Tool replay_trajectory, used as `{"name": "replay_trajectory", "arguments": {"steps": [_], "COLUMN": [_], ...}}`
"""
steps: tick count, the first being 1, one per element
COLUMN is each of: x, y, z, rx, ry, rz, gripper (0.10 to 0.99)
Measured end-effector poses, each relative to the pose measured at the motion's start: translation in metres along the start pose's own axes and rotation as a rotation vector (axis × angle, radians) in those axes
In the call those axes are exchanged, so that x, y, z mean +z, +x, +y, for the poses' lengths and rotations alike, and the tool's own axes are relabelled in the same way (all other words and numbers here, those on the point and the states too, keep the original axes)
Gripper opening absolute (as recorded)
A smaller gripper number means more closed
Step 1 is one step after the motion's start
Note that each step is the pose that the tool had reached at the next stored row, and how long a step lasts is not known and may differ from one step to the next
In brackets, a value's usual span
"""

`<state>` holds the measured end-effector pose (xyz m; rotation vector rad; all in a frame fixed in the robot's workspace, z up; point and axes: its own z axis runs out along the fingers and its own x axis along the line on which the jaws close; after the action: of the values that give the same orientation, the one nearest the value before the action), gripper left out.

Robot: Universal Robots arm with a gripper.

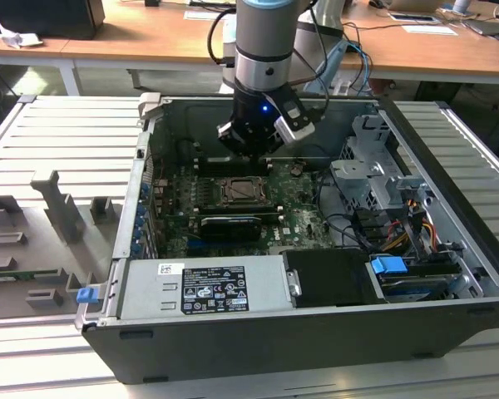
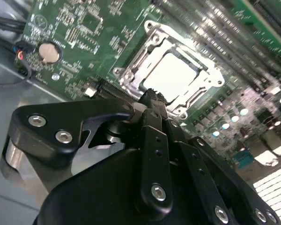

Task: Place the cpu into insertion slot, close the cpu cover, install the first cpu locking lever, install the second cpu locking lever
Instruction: 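Install the second cpu locking lever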

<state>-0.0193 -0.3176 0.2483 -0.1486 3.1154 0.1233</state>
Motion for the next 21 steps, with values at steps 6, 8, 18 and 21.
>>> {"name": "replay_trajectory", "arguments": {"steps": [6,8,18,21], "x": [-0.0014,-0.0013,-0.0023,-0.0026], "y": [0.0019,-0.0001,0.0017,0.0027], "z": [-0.0232,-0.0247,-0.047,-0.0538], "rx": [0.001,0.002,0.003,0.003], "ry": [-0.004,-0.01,-0.042,-0.044], "rz": [0.0045,0.0251,0.0285,0.0282], "gripper": [0.106,0.106,0.106,0.106]}}
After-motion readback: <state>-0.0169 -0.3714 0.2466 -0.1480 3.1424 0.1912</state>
